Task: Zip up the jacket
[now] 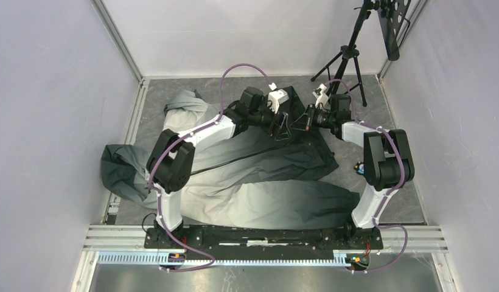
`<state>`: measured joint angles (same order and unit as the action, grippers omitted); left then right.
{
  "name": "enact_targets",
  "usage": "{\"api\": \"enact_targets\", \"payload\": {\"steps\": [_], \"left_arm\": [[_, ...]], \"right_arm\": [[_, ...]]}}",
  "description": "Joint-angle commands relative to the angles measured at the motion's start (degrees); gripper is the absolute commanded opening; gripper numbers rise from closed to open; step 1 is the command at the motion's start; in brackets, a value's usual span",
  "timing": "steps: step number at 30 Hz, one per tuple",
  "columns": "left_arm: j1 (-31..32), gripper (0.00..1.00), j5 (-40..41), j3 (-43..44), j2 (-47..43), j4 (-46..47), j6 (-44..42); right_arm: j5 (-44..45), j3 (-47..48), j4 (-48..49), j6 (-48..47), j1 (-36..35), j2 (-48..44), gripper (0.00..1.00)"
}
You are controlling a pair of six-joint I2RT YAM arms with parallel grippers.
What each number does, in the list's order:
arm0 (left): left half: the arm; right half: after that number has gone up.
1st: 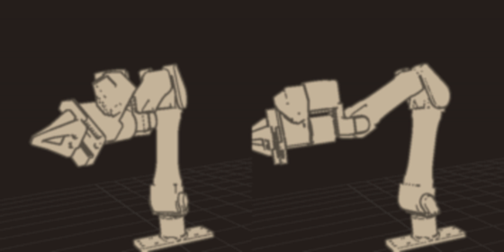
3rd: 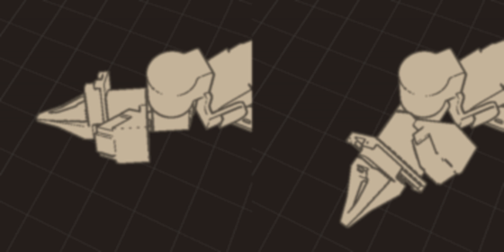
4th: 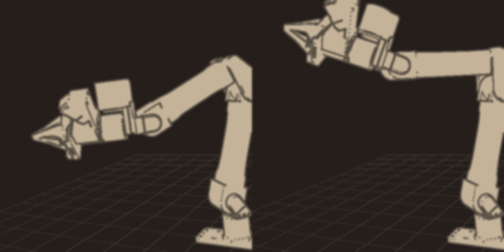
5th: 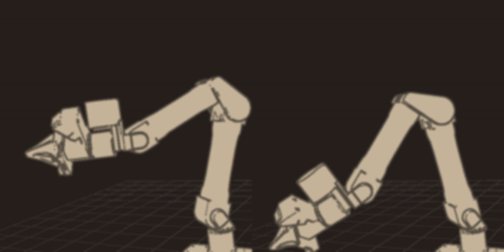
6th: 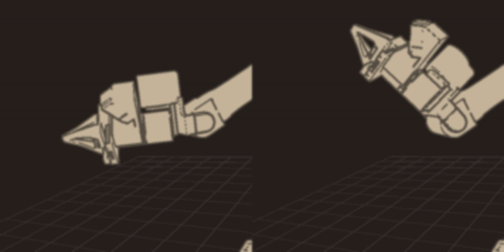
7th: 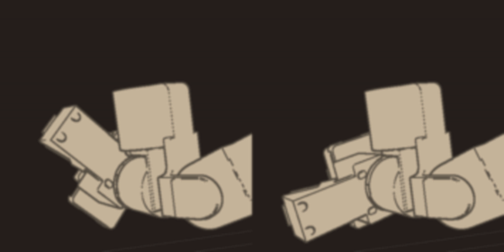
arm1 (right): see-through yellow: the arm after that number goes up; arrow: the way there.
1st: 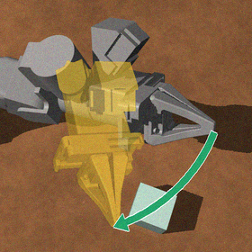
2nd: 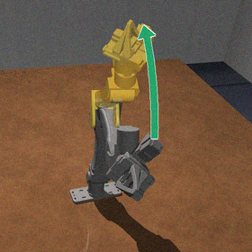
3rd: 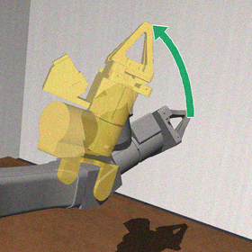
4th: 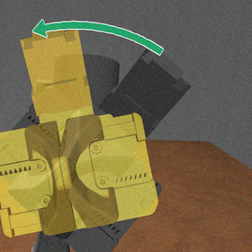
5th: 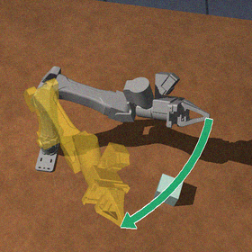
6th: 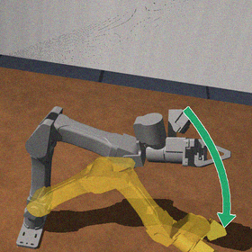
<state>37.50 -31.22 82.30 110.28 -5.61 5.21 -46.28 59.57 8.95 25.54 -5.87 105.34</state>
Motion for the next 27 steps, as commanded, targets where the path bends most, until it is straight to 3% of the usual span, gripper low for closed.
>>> {"api": "enact_targets", "payload": {"steps": [1, 16, 21, 27], "left_arm": [[-1.86, 0.82, -8.57, 5.96, 3.97, 4.48, -10.03], [-2.51, 0.81, -16.09, 10.83, 14.97, 14.29, -2.76], [-2.52, 0.72, -17.83, 10.6, 16.35, 16.54, 0.82], [-2.85, 0.52, -18.16, 10.67, 17.25, 16.05, 3.84]], "right_arm": [[-5.31, -1.45, 6.23, 5.35, 0.61, -2.89, 0.0], [-7.07, -2.73, 16.01, 15.04, 0.79, -2.95, 0.0], [-6.98, -2.95, 16.54, 15.27, 0.82, -2.88, 0.0], [-6.21, -3.79, 17.72, 16.09, 0.77, -3.6, 0.0]]}}
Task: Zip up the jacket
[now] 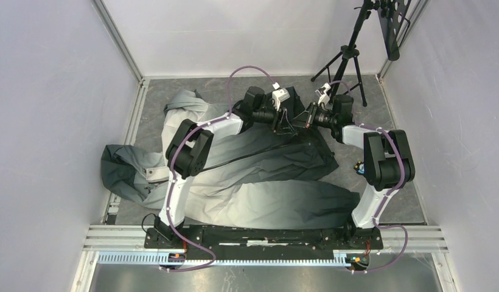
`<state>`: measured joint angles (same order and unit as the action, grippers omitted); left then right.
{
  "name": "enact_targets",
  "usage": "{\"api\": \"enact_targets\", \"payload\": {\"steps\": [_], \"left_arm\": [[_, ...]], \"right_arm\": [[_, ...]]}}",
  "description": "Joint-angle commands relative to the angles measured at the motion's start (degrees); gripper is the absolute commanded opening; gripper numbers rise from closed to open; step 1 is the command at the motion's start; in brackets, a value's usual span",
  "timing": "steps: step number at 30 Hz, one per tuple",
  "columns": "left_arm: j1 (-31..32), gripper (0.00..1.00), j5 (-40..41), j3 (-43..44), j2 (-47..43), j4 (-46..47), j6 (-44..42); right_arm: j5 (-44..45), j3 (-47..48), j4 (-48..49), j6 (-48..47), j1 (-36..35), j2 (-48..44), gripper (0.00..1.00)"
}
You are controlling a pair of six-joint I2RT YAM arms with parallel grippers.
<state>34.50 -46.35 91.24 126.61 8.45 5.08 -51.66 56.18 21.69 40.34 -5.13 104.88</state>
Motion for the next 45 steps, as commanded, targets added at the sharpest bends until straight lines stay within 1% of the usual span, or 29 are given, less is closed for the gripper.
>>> {"api": "enact_targets", "payload": {"steps": [1, 2, 6, 7, 14, 15, 16, 17, 18, 23, 25, 27, 29, 32, 34, 37, 41, 43, 45], "left_arm": [[-0.02, 0.5, -3.05, 1.47, 0.93, 2.07, 4.5], [-0.13, 0.49, -3.19, 1.25, 0.84, 2.02, 4.94], [-0.64, 0.48, -5.51, 1.0, 1.09, 3.05, 8.12], [-0.64, 0.45, -6.04, 0.9, 1.18, 3.46, 8.92], [-1.51, 0.2, -8.48, 0.58, 1.09, 3.57, 11.45], [-1.74, 0.14, -8.5, 0.63, 1.04, 3.59, 11.86], [-1.97, 0.08, -8.15, 0.62, 0.97, 3.59, 12.47], [-2.14, 0.04, -7.93, 0.61, 0.93, 3.59, 13.0], [-2.37, 0.02, -7.8, 0.65, 0.94, 3.97, 13.69], [-2.54, 0.02, -8.51, -0.05, 0.84, 7.99, 18.45], [-2.6, 0.02, -9.1, -0.5, 0.77, 10.05, 20.55], [-2.6, 0.02, -9.11, -0.96, 0.66, 11.4, 21.72], [-2.6, 0.02, -8.84, -1.06, 0.7, 11.95, 22.52], [-2.6, 0.02, -8.2, -1.49, 0.66, 14.82, 25.71], [-2.6, 0.02, -7.25, -1.94, 0.49, 16.4, 27.38], [-2.59, 0.02, -4.56, -2.12, 0.14, 15.55, 28.42], [-2.52, 0.02, -0.27, -2.54, -0.37, 13.46, 30.57], [-2.54, 0.02, 1.39, -2.35, 0.15, 12.91, 32.65], [-2.51, 0.02, 2.01, -1.06, 1.1, 10.68, 34.65]], "right_arm": [[-0.65, -0.44, 5.11, 1.4, 0.03, -3.23, 0.0], [-0.49, -0.47, 5.12, 1.32, 0.03, -3.27, 0.0], [0.04, -0.85, 5.93, 1.76, 0.04, -3.06, 0.0], [0.02, -0.96, 6.3, 2.05, 0.08, -2.95, 0.0], [1.04, -1.26, 8.63, 3.32, 0.05, -3.52, 0.0], [1.39, -1.09, 8.23, 2.77, 0.03, -3.75, 0.0], [2.07, -0.58, 7.12, 2.03, 0.03, -3.92, 0.02], [2.53, -0.22, 6.38, 1.3, 0.03, -4.06, 0.05], [2.78, -0.01, 6.01, 0.83, 0.08, -4.15, 0.1], [3.74, 0.85, 0.8, -4.78, 1.0, -4.8, 0.33], [3.33, -1.42, 2.17, -4.73, 2.55, -6.08, 0.42], [2.25, -4.62, 6.39, -2.18, 4.27, -7.42, 0.47], [1.5, -7.2, 9.13, -0.71, 4.69, -8.58, 0.5], [2.16, -9.96, 8.63, -1.59, 4.69, -10.08, 0.52], [4.18, -11.76, 7.54, -2.67, 6.73, -11.11, 0.53], [8.45, -13.29, 1.99, -6.94, 8.54, -12.76, 0.54], [16.76, -15.36, -6.76, -15.32, 9.08, -16.29, 0.54], [19.63, -15.57, -9.56, -18.09, 9.08, -16.77, 0.54], [20.62, -16.1, -9.92, -18.98, 9.1, -16.17, 0.51]]}}
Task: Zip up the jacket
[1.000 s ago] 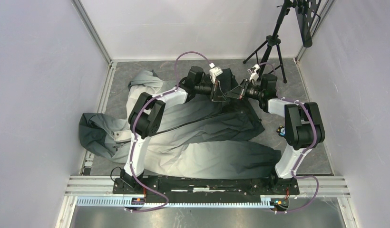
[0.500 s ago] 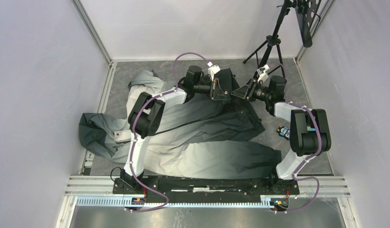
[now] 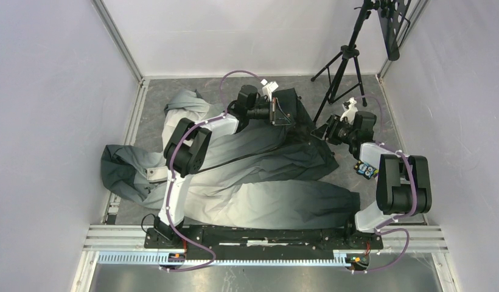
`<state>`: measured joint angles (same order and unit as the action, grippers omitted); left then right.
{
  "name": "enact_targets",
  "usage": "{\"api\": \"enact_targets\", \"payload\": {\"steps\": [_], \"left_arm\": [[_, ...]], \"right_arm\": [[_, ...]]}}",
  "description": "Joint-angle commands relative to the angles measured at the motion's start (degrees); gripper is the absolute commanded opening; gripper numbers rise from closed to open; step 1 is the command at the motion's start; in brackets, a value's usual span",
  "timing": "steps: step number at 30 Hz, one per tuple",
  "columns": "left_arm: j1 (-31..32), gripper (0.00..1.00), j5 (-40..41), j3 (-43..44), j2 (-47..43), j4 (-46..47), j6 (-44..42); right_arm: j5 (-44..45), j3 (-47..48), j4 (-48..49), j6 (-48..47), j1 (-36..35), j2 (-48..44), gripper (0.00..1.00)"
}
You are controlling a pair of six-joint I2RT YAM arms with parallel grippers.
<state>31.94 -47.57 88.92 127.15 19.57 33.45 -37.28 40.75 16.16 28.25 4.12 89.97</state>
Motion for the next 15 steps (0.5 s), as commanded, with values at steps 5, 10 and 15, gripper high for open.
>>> {"api": "enact_targets", "payload": {"steps": [5, 10, 15], "left_arm": [[0.05, 0.02, 2.91, 1.93, 1.23, -1.12, 9.36], [0.14, 0.02, 2.13, 1.67, 1.01, -1.44, 9.76], [0.22, 0.02, 1.89, 2.85, 1.94, -1.6, 10.48]], "right_arm": [[5.23, 0.12, -4.54, -7.93, -0.16, 2.37, 0.41], [4.37, 0.3, -4.3, -9.45, -0.16, 4.84, 0.39], [2.07, -1.72, 0.39, -7.76, -0.16, 6.08, 0.3]]}}
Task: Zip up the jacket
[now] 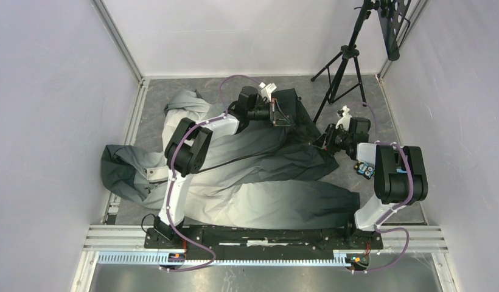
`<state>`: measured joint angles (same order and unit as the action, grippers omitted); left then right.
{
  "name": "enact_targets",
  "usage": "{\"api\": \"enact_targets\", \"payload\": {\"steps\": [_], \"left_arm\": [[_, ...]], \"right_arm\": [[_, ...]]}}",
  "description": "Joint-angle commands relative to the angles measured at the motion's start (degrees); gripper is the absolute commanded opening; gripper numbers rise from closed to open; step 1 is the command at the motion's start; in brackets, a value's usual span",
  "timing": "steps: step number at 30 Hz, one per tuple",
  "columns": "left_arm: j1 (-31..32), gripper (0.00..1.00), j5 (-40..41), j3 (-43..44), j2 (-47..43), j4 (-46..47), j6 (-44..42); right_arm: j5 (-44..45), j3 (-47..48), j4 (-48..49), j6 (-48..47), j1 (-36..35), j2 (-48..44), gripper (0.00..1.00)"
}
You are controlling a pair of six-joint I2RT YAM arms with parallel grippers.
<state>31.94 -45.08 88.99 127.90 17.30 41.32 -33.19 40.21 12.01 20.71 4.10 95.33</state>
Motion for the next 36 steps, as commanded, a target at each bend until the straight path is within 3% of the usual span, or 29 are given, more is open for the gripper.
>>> {"api": "enact_targets", "payload": {"steps": [1, 6, 13, 19, 24, 36], "left_arm": [[0.27, 0.02, -0.56, 3.05, 1.37, 0.69, 2.69], [0.31, 0.02, -0.21, 3.78, 1.87, 0.72, 3.22], [0.58, 0.02, -0.45, 3.43, 2.27, 0.94, 3.79], [0.58, 0.02, -0.54, 3.4, 1.83, 0.89, 3.42], [0.58, 0.02, -0.95, 4.06, 2.49, 1.15, 3.13], [-0.03, 0.02, -11.2, 5.55, 2.69, 8.99, -8.13]], "right_arm": [[-2.42, -1.19, 5.12, 0.23, -0.14, 1.11, 0.27], [-5.43, -2.67, 10.69, 4.2, -0.14, 2.53, 0.16], [-7.04, -3.38, 16.37, 7.89, -0.28, 5.09, 0.23], [-6.75, -2.36, 19.44, 9.51, -0.66, 7.03, 0.2], [-5.04, -1.2, 19.56, 7.15, -1.02, 7.06, 0.0], [-17.47, -10.23, 34.76, 2.54, -6.53, -1.68, 0.0]]}}
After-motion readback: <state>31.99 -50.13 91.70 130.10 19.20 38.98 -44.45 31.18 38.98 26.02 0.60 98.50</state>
